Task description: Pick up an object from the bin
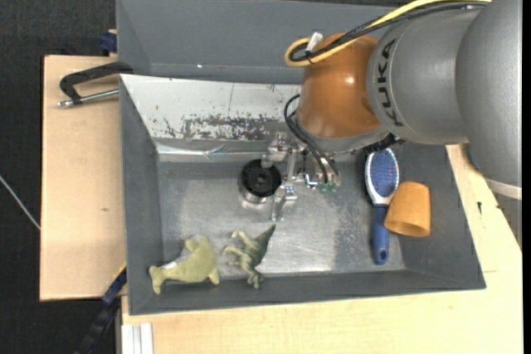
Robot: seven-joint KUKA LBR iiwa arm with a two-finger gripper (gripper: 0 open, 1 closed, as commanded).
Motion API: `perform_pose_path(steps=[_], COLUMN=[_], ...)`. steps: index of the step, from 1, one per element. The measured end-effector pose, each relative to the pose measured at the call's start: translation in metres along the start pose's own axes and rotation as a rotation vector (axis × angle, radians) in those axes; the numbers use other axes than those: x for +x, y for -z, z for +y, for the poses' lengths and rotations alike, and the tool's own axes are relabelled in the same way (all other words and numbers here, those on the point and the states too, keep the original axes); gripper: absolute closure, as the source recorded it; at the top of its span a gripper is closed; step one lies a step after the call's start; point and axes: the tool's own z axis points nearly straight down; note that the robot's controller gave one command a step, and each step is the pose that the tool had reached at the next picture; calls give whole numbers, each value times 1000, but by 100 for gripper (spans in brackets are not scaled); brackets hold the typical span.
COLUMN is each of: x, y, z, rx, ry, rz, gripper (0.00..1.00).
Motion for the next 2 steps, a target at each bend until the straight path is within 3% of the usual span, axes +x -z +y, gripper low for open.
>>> perform_pose_path(steps=[1, 2], x=[-8, -26], y=[-26, -27], z=[10, -15], rx=[-4, -8], ry=[-186, -332], rz=[-16, -10], gripper=[0, 0])
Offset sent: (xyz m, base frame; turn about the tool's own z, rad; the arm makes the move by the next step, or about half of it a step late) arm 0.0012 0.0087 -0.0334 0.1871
